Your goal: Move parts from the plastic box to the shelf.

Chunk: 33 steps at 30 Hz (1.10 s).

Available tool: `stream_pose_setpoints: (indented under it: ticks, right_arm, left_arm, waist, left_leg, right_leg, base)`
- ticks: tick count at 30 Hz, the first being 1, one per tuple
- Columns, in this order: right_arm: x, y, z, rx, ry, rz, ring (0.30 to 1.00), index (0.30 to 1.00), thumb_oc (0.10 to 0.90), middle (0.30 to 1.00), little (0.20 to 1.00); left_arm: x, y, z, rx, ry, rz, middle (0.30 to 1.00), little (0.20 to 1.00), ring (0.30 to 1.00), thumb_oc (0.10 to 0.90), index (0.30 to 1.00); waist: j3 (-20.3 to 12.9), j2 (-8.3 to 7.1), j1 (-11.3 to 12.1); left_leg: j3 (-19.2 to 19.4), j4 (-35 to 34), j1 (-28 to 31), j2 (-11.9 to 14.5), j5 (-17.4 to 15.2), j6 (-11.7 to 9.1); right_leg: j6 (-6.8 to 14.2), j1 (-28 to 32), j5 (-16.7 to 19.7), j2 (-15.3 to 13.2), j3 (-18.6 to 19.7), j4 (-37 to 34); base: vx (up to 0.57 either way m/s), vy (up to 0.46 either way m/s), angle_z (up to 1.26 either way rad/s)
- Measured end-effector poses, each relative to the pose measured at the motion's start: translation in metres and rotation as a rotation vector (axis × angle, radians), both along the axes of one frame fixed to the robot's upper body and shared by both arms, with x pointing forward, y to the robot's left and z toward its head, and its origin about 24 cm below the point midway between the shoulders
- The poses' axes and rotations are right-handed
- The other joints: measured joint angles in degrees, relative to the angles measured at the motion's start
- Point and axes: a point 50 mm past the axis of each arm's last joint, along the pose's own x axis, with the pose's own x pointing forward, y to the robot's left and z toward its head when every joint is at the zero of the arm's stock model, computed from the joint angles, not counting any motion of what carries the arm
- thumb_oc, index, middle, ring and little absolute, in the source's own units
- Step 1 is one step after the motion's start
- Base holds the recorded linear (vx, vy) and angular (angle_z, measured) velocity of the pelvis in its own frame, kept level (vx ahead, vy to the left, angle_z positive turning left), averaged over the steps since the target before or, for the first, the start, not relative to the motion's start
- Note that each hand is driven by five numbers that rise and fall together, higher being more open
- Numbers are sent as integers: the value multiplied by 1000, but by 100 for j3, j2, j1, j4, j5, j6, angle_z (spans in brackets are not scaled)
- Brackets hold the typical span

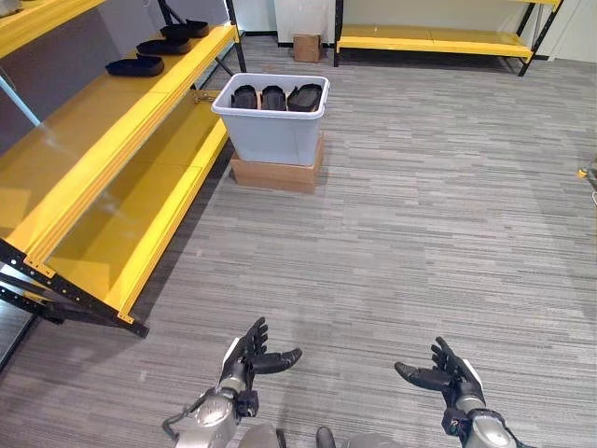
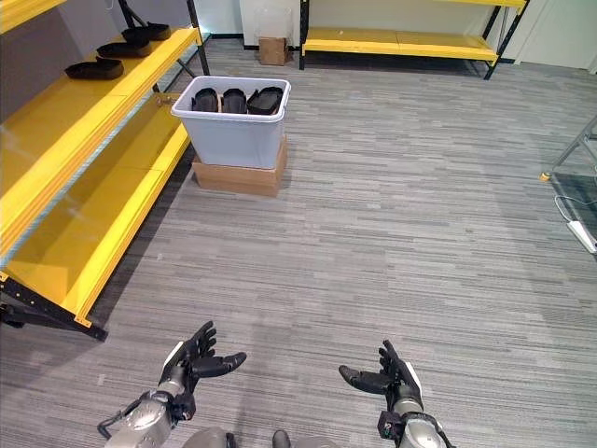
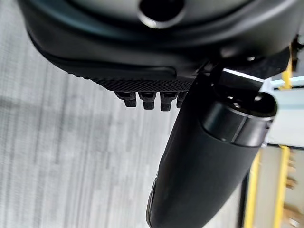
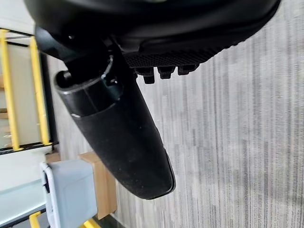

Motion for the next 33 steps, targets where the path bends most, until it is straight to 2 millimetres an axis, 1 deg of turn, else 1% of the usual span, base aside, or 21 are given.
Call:
stream_pose_setpoints:
  ticks: [1,2,5,6,8,9,11,12,13,16,18,19,20,21,23,25,27,28,29,31,33]
  right_arm:
    - [-4,-3,-1,-11,17,-3,1000,1000,900,1000,1000]
    - [-5,-5,-2,-22,25,1,1000,1000,900,1000,1000]
    - [-5,-5,-3,-26,36,17,1000,1000,900,1000,1000]
    - [-4,-4,-2,-21,31,25,1000,1000,900,1000,1000]
    - [-3,-4,-1,-23,24,34,1000,1000,900,1000,1000]
    - [-4,-1,-2,-15,31,37,1000,1000,900,1000,1000]
    - [-4,1,-2,-9,31,50,1000,1000,900,1000,1000]
    - [-2,2,-2,-7,28,53,1000,1000,900,1000,1000]
    - [-2,3,-2,-2,28,57,1000,1000,900,1000,1000]
    - [1,10,-2,24,17,61,1000,1000,900,1000,1000]
    - [2,15,-3,42,17,64,1000,1000,900,1000,1000]
    - [3,18,-3,47,15,73,1000,1000,900,1000,1000]
    - [5,20,-1,52,2,76,1000,1000,900,1000,1000]
    - [8,22,0,55,-9,78,1000,1000,900,1000,1000]
    - [8,24,1,59,-14,87,1000,1000,900,1000,1000]
    - [11,28,2,63,-21,100,1000,1000,900,1000,1000]
    - [12,31,2,73,-27,103,1000,1000,900,1000,1000]
    - [9,30,1,72,-18,104,1000,1000,900,1000,1000]
    - [10,31,2,73,-19,107,1000,1000,900,1000,1000]
    - [9,30,1,73,-17,107,1000,1000,900,1000,1000]
    - [0,27,-2,57,12,102,1000,1000,900,1000,1000]
  left_arm:
    - [-3,0,-2,-3,8,4,1000,1000,1000,900,1000]
    - [-2,0,-1,-3,7,3,1000,1000,1000,900,1000]
    - [-4,2,-2,0,13,14,1000,1000,1000,900,1000]
    - [-5,4,-3,2,16,21,1000,1000,1000,900,1000]
    - [-9,4,-4,0,26,24,1000,1000,1000,900,1000]
    - [-8,5,-3,3,23,22,1000,1000,1000,900,1000]
    - [-4,4,-1,3,8,19,1000,1000,1000,900,1000]
    - [2,3,2,2,-7,10,1000,1000,1000,900,1000]
    - [5,2,4,2,-19,3,1000,1000,1000,900,1000]
    - [17,2,12,8,-62,-4,1000,1000,1000,900,1000]
    - [24,0,16,9,-84,-9,1000,1000,1000,900,1000]
    - [27,1,18,22,-90,-2,1000,1000,1000,900,1000]
    - [28,3,18,27,-93,0,1000,1000,1000,900,1000]
    - [26,4,18,33,-87,6,1000,1000,1000,900,1000]
    - [23,8,16,52,-76,12,1000,1000,1000,900,1000]
    - [24,11,18,64,-82,14,1000,1000,1000,900,1000]
    - [24,14,18,68,-79,17,1000,1000,1000,900,1000]
    - [20,13,15,62,-69,16,1000,1000,1000,900,1000]
    - [16,14,13,64,-54,20,1000,1000,1000,900,1000]
    - [13,15,10,64,-36,21,1000,1000,1000,900,1000]
    - [11,12,8,52,-28,1,1000,1000,1000,900,1000]
  waist:
    - [-17,112,-12]
    - [28,207,-17]
    - [19,254,131]
    - [12,266,185]
    - [-33,337,181]
    - [-39,295,161]
    - [-72,235,159]
    - [-78,205,147]
    - [-90,201,164]
    - [-171,128,212]
    - [-176,127,229]
    - [-171,113,224]
    - [-155,139,209]
    - [-130,176,213]
    - [-68,322,128]
    - [56,416,110]
    - [200,391,51]
    - [199,395,32]
    - [204,390,35]
    - [226,357,-45]
    - [238,318,-79]
  left_leg:
    - [-8,-1031,-35,31,311,-91]
    - [-18,-1621,-104,41,520,-75]
    - [-289,-1698,-194,-51,763,-68]
    - [-291,-1626,-104,-99,862,-24]
    - [-289,-1647,113,-185,950,120]
    - [-275,-1701,308,-281,1335,220]
    - [-72,-1625,403,-390,1466,327]
    - [63,-1457,385,-483,1405,376]
    - [153,-1359,418,-581,1334,479]
    - [273,-1167,490,-914,1013,700]
    - [179,-1225,685,-1071,832,954]
    - [163,-1343,807,-1138,892,860]
    - [164,-1417,939,-1211,715,1101]
    - [186,-1482,1074,-1226,804,999]
    - [106,-1559,1335,-1156,726,1051]
    - [17,-1538,1497,-1050,586,1067]
    - [-7,-1606,1746,-1030,547,1033]
    - [-20,-1702,1871,-1029,447,962]
    - [-4,-1741,1945,-1030,273,896]
    - [-3,-1755,2011,-1063,174,859]
    - [-47,-1765,2224,-1101,36,745]
  right_leg:
    - [68,123,-63,60,8,-137]
    - [9,208,-21,129,44,-185]
    - [36,425,-115,138,367,-279]
    - [140,541,-186,106,587,-320]
    - [232,734,-266,89,707,-396]
    - [355,938,-376,-5,824,-457]
    - [549,968,-510,-172,878,-357]
    - [661,959,-582,-308,868,-222]
    - [817,894,-731,-420,866,45]
    - [1019,623,-991,-681,760,873]
    - [1132,129,-1121,-729,656,2155]
    - [1208,-432,-1074,-709,526,3361]
    - [1230,-875,-1056,-795,298,4036]
    - [1172,-1211,-1056,-962,14,4540]
    - [1137,-1684,-1089,-968,-231,4767]
    - [1152,-2104,-1156,-746,-252,4545]
    - [1134,-2348,-1152,-731,-374,4028]
    - [1078,-2509,-1053,-792,-686,3268]
    - [1069,-2603,-797,-780,-783,2290]
    - [1042,-2819,-307,-779,-683,1265]
    - [1133,-2776,229,-926,-717,53]
  base:
    - [384,101,2]
    - [399,112,-10]
    - [384,151,-47]
    - [265,128,-91]
    - [304,181,-60]
    - [462,308,-40]
    - [435,303,-30]
    - [342,232,-14]
    - [322,209,-12]
    - [238,177,0]
    - [180,217,18]
    - [202,258,4]
    - [295,331,1]
    - [236,197,3]
    - [241,128,7]
    - [271,33,8]
    - [290,-15,17]
    - [310,-63,-6]
    - [314,-60,-16]
    - [311,-97,-6]
    - [364,-139,11]
